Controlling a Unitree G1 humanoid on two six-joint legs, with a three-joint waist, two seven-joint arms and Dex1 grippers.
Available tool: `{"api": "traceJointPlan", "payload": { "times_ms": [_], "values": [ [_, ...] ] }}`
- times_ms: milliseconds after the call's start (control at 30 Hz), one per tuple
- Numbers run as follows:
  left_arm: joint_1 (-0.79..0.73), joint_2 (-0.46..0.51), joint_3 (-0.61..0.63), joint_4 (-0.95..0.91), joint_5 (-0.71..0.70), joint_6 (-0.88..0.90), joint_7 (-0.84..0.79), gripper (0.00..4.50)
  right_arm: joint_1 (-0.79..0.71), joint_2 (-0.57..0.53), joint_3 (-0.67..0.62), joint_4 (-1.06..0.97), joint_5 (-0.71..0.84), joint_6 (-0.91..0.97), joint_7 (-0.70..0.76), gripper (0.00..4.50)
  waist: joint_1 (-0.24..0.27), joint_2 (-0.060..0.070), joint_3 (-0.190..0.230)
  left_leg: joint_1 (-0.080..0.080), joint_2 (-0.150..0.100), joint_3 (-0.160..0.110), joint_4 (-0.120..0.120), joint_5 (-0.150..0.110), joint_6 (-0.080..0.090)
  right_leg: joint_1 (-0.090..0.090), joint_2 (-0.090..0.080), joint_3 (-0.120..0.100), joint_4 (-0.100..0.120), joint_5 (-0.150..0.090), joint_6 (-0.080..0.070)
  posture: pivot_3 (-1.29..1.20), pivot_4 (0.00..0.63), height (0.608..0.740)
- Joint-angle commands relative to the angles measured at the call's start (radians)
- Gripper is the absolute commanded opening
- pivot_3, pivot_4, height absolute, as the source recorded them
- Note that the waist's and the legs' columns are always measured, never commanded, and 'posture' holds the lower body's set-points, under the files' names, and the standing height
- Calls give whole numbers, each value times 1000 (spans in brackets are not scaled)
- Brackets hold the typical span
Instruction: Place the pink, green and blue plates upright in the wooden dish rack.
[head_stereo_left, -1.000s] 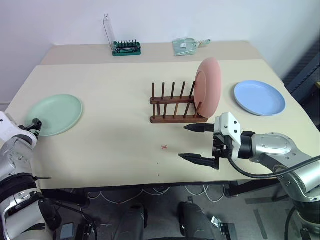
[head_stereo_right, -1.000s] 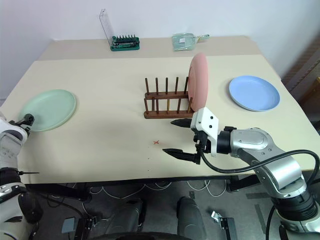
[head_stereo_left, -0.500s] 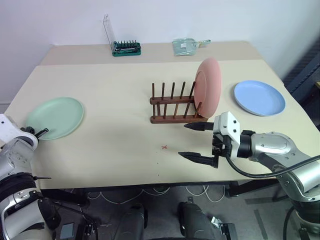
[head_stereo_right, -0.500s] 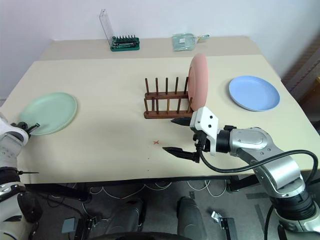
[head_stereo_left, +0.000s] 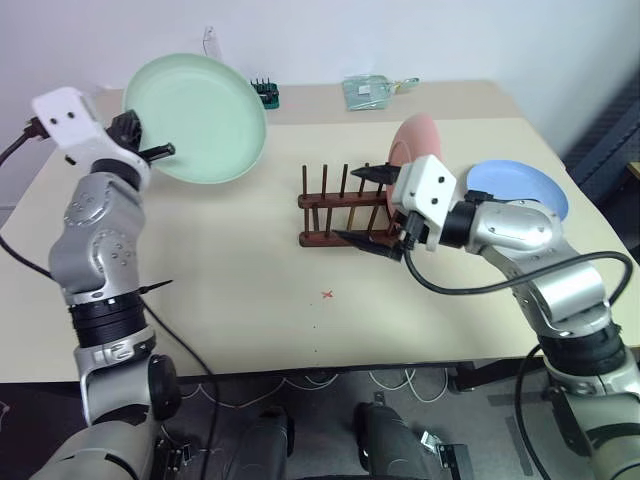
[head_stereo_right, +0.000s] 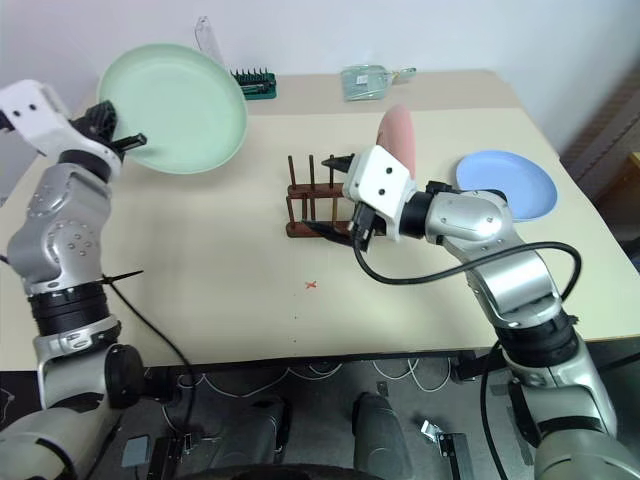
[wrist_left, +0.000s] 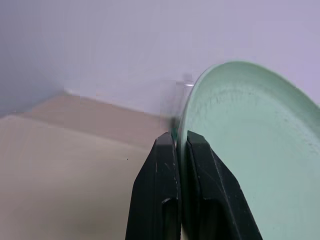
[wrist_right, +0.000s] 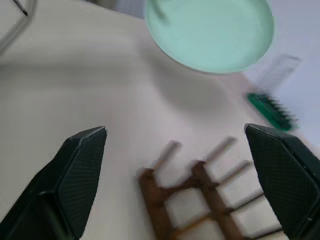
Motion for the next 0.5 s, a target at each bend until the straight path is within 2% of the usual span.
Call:
{"api": "traceJointPlan", "payload": {
  "times_ms": [33,233,500],
  "values": [
    [-61,-13,-61,-82,23,41,29,83,-103,65,83,72,-206,-176,-98,4500,-1,0,0,0,0,0,0,0,-1,-1,0,0,1,0,0,0,150,740],
    [-106,-85,-102,-174,1,139,58,83,-161,133,184,210,-396,-336,-133,4500,9,-1,0,-3,0,0,0,4,-7,-2,1,0,1,1,-1,0,150,740],
    [-120,-164,-123,-282,-32,234,73,83,-201,189,207,378,-546,-460,-195,4500,5,0,0,-2,0,-1,0,4,-8,-3,1,0,1,1,-1,0,150,740]
  ]
}}
